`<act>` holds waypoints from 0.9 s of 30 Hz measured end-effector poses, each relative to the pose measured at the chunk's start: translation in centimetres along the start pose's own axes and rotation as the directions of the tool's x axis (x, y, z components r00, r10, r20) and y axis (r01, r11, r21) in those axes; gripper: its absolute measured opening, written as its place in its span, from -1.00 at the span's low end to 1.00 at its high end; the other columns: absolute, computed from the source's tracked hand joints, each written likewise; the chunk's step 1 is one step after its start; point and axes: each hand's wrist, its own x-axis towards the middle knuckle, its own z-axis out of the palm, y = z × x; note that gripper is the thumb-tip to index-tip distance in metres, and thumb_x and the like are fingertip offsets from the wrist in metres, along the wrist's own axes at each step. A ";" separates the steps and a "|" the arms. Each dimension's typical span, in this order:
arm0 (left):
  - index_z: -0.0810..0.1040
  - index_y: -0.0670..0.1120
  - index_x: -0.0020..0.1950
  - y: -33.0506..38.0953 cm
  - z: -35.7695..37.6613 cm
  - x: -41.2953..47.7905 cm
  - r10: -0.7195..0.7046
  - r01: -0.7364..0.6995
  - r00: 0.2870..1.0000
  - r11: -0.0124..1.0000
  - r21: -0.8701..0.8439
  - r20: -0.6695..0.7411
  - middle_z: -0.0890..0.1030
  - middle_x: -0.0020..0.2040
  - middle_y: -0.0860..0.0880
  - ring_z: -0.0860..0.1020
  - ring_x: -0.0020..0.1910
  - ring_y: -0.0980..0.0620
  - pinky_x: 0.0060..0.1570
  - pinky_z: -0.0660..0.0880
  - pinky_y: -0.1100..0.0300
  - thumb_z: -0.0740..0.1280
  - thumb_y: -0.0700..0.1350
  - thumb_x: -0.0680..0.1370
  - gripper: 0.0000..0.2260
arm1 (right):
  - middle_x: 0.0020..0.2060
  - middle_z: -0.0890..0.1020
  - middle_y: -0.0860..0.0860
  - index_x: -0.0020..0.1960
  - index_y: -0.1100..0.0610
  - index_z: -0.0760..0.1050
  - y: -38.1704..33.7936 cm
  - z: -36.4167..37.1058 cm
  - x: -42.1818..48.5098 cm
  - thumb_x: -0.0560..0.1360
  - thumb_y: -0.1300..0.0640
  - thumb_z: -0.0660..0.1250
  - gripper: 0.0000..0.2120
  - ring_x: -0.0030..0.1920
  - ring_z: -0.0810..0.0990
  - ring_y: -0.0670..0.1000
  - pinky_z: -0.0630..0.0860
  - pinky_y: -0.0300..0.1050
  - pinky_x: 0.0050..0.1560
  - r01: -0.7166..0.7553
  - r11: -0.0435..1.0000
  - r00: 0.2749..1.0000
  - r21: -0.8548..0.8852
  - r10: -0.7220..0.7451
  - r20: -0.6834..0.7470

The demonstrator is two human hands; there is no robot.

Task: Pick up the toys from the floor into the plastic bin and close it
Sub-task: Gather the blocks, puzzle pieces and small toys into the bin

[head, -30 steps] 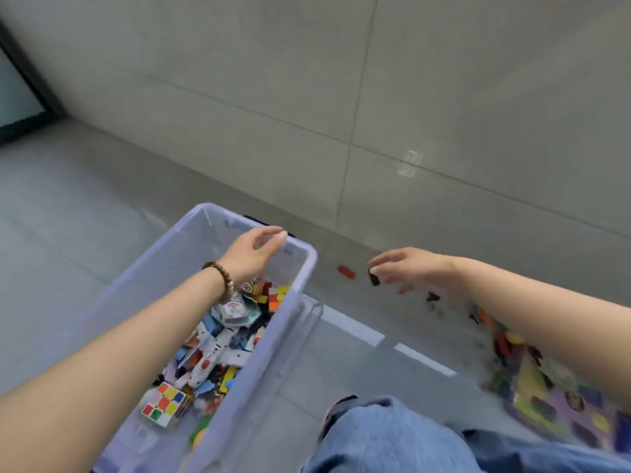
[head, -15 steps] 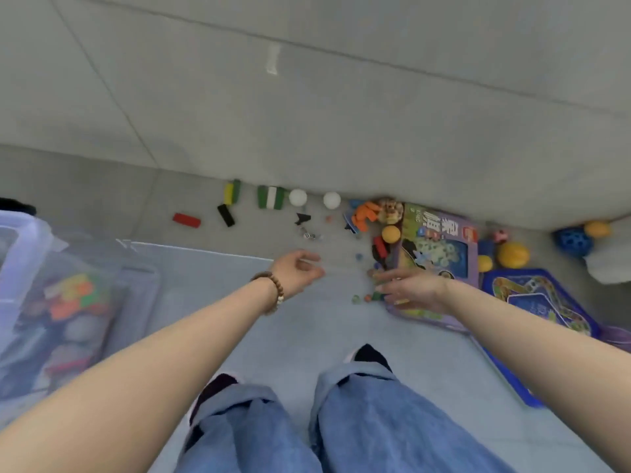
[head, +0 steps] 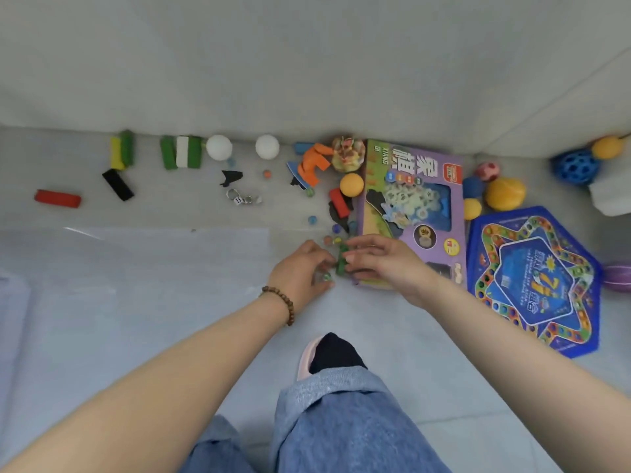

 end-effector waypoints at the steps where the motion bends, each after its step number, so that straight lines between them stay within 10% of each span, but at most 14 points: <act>1: 0.56 -0.09 0.13 0.1 0.0 0.3 0.004 -0.004 1.000 1.000 -0.004 -0.016 0.45 0.12 -0.04 0.42 -0.14 0.11 -0.05 0.44 0.25 0.40 -0.11 0.47 -0.75 | -0.11 0.65 0.07 0.07 0.14 0.52 0.1 -0.3 0.1 0.46 0.31 0.38 -0.78 -0.13 0.64 0.02 0.58 -0.17 -0.01 0.001 1.000 1.000 0.016 -0.001 0.008; 11: 0.54 -0.14 -0.04 -0.4 -0.8 1.1 -0.050 0.055 0.997 0.995 0.082 -0.062 0.46 -0.09 -0.03 0.43 -0.19 0.04 -0.12 0.40 0.27 0.34 -0.18 0.50 -0.93 | -0.11 0.63 0.11 0.08 0.18 0.52 -0.1 -1.2 1.1 0.43 0.36 0.39 -0.75 -0.16 0.61 -0.01 0.59 -0.26 -0.13 0.083 0.997 0.997 -0.011 -0.082 0.008; 16: 0.50 -0.05 -0.12 -1.7 -3.5 2.1 -0.266 0.225 0.950 0.946 -0.234 -0.163 0.51 -0.25 0.05 0.45 -0.30 0.11 -0.27 0.34 0.48 0.33 -0.26 0.47 -0.89 | -0.06 0.61 0.02 0.05 0.15 0.54 -1.6 -1.3 2.3 0.38 0.31 0.45 -0.73 -0.06 0.58 -0.03 0.53 -0.36 -0.13 0.245 0.954 0.962 -0.175 -0.262 -0.079; 22: 0.54 -0.15 0.02 -1.3 -5.6 2.2 -0.495 0.307 0.866 0.426 -0.851 0.065 0.51 -0.23 -0.02 0.38 -0.39 0.12 -0.46 0.42 0.42 0.16 -0.19 0.62 -0.84 | 0.02 0.48 0.04 0.07 0.08 0.56 -1.9 1.0 4.1 0.40 0.16 0.44 -0.75 0.01 0.48 0.03 0.43 -0.11 -0.01 0.388 0.635 0.882 -0.668 -0.467 0.068; 27: 0.52 -0.09 -0.09 -1.4 -5.5 1.1 -0.509 0.345 0.846 0.296 -0.891 0.159 0.36 -0.31 0.01 0.26 -0.57 0.19 -0.60 0.24 0.41 0.14 -0.09 0.63 -0.79 | -0.02 0.37 0.02 0.05 0.13 0.58 -2.2 2.3 5.3 0.43 0.20 0.39 -0.81 0.03 0.45 0.08 0.33 -0.15 -0.12 0.334 0.494 0.892 -0.802 -0.441 0.100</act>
